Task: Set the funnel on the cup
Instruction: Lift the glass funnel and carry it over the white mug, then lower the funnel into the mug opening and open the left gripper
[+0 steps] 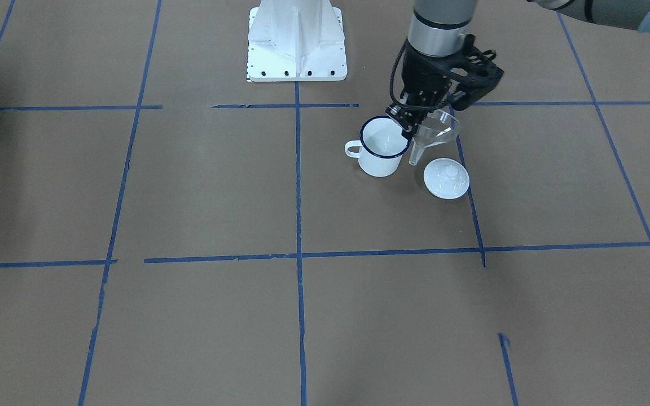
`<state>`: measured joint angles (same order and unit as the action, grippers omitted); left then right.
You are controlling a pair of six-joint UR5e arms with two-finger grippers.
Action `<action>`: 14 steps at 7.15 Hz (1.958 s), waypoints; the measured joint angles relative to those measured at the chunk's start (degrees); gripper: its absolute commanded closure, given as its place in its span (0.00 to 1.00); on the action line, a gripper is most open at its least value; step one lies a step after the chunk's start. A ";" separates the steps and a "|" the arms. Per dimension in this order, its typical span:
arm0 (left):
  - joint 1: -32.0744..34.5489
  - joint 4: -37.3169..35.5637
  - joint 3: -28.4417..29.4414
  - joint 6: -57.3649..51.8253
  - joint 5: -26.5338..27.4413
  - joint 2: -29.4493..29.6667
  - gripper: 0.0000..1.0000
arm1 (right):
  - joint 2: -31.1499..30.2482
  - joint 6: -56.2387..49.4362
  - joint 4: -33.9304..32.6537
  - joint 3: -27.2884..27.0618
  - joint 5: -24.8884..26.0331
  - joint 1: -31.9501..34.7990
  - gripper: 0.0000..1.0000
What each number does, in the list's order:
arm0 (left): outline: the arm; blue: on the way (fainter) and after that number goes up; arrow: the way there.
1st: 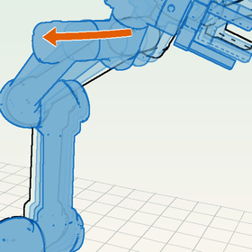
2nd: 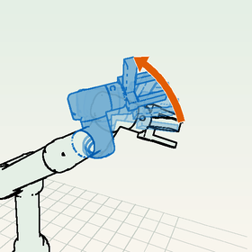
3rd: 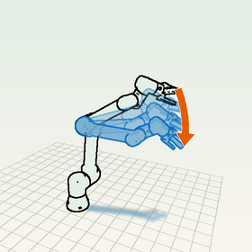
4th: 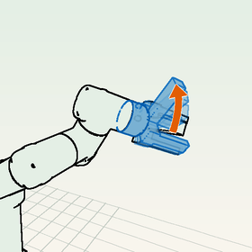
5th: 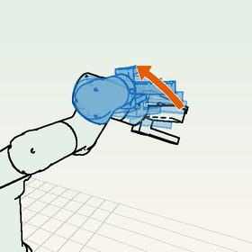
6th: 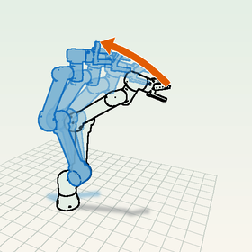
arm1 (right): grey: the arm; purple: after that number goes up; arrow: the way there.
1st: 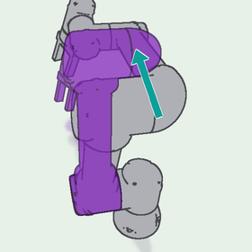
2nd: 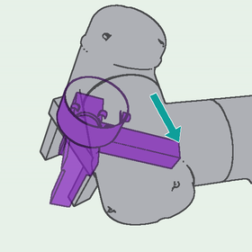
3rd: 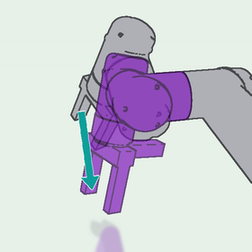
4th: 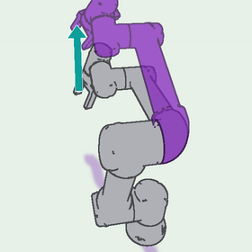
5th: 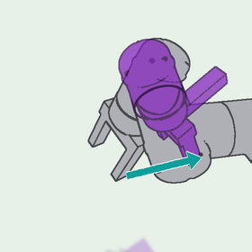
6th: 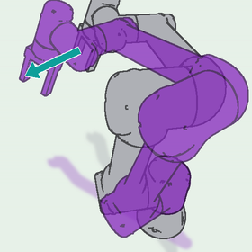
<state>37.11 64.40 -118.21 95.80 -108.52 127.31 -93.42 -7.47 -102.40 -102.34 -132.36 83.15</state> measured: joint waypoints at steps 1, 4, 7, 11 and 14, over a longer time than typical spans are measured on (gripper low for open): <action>-3.66 -3.52 -0.28 -2.94 0.05 1.33 1.00 | 0.00 0.00 -0.01 0.01 0.00 0.00 0.00; -8.19 -7.22 1.03 -8.41 0.95 2.49 1.00 | 0.00 0.00 0.00 -0.01 0.00 0.00 0.00; -8.60 -4.93 5.68 -8.94 2.85 2.96 0.70 | 0.00 0.00 0.01 0.00 0.00 0.00 0.00; -8.76 -3.10 6.82 -8.89 3.04 3.17 0.00 | 0.00 0.00 0.01 -0.05 0.00 0.00 0.00; -5.67 -3.09 4.21 -13.89 2.91 2.36 0.00 | 0.00 0.00 0.01 0.02 0.00 0.00 0.00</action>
<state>31.44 61.31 -114.00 81.91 -105.61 129.67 -93.43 -7.47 -102.39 -102.32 -132.36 83.15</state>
